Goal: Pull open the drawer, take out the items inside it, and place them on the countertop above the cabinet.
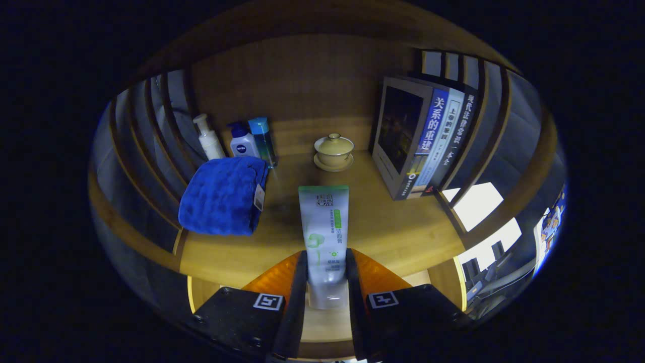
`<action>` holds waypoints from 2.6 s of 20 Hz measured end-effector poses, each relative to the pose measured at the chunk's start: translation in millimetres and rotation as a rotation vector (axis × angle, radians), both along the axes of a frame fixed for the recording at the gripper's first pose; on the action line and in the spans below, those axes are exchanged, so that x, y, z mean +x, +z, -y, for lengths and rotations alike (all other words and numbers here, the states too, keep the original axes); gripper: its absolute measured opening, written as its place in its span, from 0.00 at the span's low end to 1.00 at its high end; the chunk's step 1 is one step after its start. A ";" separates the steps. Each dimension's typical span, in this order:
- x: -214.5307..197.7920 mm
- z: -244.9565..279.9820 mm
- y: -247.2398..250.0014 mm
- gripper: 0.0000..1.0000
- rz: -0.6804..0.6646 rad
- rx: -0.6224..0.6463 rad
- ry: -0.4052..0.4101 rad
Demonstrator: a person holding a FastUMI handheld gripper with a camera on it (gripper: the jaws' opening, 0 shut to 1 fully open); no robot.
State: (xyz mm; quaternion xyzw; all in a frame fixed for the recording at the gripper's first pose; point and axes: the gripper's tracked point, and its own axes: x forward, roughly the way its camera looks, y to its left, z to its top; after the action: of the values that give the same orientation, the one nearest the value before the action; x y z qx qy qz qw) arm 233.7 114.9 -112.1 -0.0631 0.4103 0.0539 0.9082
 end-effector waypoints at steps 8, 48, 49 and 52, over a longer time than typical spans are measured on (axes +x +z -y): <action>34.3 -14.4 -36.9 0.51 0.006 0.009 -0.020; -203.1 22.7 70.4 1.00 0.571 0.123 0.130; -208.8 25.5 66.3 1.00 0.583 0.117 0.137; -226.2 36.0 49.0 1.00 0.619 0.070 0.142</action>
State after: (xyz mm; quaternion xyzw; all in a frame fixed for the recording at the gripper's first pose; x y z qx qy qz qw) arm 7.6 78.8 -63.1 -0.0735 0.1067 0.1095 0.9855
